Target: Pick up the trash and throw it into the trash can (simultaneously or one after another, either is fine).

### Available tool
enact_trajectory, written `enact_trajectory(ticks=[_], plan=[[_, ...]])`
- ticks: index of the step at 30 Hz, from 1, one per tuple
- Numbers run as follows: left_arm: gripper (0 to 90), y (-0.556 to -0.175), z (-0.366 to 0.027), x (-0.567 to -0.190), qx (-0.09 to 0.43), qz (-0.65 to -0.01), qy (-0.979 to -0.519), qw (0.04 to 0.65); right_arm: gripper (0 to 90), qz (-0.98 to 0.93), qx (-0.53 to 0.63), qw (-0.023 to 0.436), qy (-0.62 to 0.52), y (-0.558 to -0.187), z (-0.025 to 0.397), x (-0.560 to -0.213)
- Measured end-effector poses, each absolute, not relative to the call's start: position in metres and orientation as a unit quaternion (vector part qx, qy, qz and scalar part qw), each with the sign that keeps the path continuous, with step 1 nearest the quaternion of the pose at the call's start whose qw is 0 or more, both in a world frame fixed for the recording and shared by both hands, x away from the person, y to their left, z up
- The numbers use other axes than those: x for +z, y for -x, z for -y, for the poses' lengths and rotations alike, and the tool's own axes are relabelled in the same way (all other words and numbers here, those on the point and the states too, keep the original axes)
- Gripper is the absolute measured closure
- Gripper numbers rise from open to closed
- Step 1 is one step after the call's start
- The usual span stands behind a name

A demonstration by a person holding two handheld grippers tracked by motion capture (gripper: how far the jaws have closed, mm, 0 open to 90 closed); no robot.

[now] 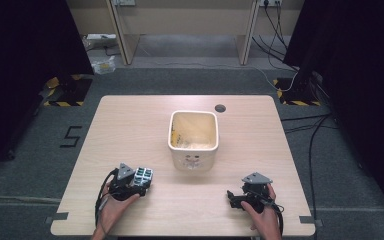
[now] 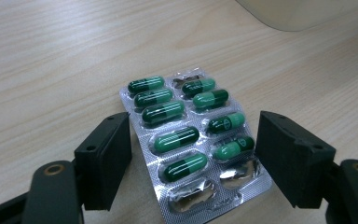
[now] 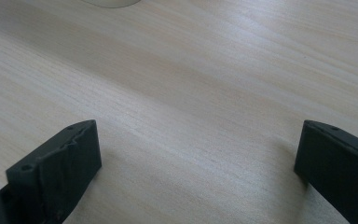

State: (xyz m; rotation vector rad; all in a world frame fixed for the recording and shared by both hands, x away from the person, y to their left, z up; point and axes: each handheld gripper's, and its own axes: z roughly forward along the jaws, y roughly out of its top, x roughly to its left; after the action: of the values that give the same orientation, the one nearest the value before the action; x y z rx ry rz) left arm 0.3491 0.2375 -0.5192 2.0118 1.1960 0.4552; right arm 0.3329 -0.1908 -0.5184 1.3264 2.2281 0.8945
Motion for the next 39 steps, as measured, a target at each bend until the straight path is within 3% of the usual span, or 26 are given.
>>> enact_trajectory(ticks=[17, 19, 24, 39], plan=[[19.6, -0.359, -0.232, -0.520, 0.187, -0.474, -0.784, 0.356, 0.5, -0.796, 0.320, 0.198, -0.474, -0.333, 0.191, -0.518], [20.7, -0.360, -0.230, -0.520, 0.191, -0.473, -0.785, 0.352, 0.5, -0.796, 0.320, 0.198, -0.474, -0.333, 0.191, -0.518], [33.3, -0.359, -0.229, -0.519, 0.200, -0.464, -0.786, 0.357, 0.5, -0.796, 0.320, 0.198, -0.474, -0.333, 0.191, -0.518], [34.1, -0.357, -0.234, -0.510, 0.206, -0.453, -0.789, 0.361, 0.5, -0.796, 0.320, 0.198, -0.474, -0.333, 0.191, -0.518]])
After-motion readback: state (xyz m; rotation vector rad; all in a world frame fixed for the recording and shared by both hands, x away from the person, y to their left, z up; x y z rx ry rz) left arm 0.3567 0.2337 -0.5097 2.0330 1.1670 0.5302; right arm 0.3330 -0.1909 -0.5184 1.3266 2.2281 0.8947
